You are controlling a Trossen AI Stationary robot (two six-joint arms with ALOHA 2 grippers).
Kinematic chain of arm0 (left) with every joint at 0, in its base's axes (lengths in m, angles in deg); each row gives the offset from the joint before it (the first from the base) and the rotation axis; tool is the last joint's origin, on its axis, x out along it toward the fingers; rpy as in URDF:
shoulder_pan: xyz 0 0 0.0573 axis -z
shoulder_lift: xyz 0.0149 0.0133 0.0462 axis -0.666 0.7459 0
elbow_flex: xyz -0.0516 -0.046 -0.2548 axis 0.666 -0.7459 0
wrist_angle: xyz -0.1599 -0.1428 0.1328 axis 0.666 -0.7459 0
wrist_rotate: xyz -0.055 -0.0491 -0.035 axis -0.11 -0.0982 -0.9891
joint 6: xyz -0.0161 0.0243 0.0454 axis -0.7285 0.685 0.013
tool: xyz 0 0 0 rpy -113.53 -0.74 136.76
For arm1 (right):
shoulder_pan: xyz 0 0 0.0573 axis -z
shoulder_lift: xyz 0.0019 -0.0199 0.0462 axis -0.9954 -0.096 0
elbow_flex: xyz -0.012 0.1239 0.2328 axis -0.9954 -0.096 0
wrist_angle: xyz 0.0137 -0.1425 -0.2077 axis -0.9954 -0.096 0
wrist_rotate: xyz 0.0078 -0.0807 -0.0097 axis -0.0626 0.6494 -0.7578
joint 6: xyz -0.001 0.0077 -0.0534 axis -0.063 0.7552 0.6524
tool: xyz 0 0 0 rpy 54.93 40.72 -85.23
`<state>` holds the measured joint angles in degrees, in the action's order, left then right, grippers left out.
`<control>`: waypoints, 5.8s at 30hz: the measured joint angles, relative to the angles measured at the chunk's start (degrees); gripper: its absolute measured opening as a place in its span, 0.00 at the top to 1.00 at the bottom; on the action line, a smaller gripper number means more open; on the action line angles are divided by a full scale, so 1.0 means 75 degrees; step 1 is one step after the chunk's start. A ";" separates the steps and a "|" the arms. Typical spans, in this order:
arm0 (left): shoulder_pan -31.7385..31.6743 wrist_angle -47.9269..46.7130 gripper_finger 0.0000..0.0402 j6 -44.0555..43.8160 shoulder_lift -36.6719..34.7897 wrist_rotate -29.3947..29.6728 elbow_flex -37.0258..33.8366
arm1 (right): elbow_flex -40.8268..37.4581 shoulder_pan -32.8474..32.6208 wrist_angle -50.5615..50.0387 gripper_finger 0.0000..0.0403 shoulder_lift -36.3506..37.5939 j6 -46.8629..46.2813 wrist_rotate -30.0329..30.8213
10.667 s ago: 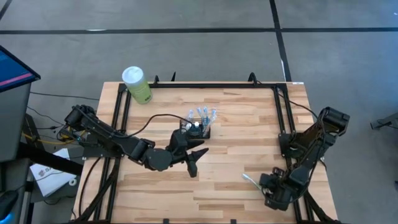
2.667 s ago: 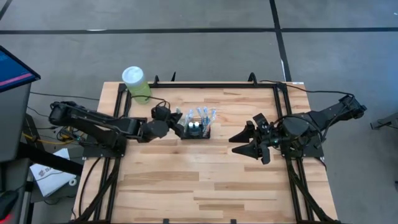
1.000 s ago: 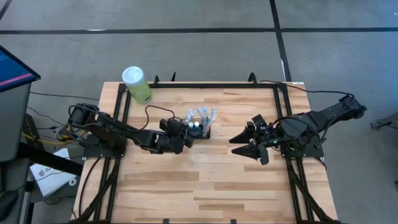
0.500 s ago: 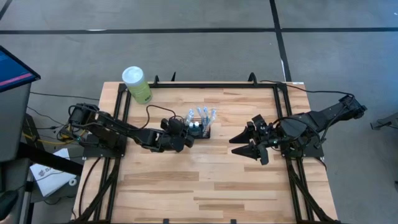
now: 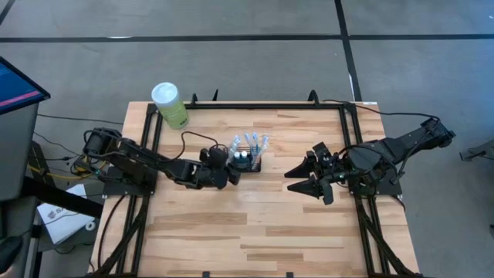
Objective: Pick & Place toothbrushing station
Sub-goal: Put the green toothbrush into the black mesh organizer, then return to Home Position
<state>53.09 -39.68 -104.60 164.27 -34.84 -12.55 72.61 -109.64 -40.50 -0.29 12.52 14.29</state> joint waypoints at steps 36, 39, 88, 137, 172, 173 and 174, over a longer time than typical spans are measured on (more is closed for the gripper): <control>0.1149 -0.0144 1.00 0.0620 -0.3067 -0.0529 0.0003 | 0.0000 0.0686 -0.0551 0.74 0.0003 0.0362 -0.0108; 0.1138 -0.0076 1.00 0.0614 -0.3124 -0.0868 0.0006 | 0.0000 0.0734 -0.0542 0.95 0.0003 0.0735 -0.0071; 0.1132 0.0205 1.00 0.0574 -0.3177 -0.1268 0.0003 | -0.3547 0.0828 0.0041 1.00 0.3532 0.2369 0.1331; 0.1138 0.0206 1.00 0.0565 -0.3177 -0.1290 0.0001 | -0.8347 0.2777 0.1628 1.00 0.8265 0.3790 0.0420; -0.0019 0.0173 1.00 0.3179 -0.4502 -0.4308 -0.0005 | -0.8588 0.2771 0.1906 1.00 0.8242 0.2116 0.0624; -0.0116 0.0175 1.00 0.3183 -0.4556 -0.4426 -0.0005 | -0.8588 0.2774 0.1906 1.00 0.8242 0.2116 0.0624; -0.0219 0.0191 1.00 0.3185 -0.4596 -0.4533 -0.0005 | -0.8588 0.2771 0.1906 1.00 0.8242 0.2116 0.0624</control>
<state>51.45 -38.25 -80.71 129.80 -68.83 -12.59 8.19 -88.85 -26.20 61.52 28.38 18.97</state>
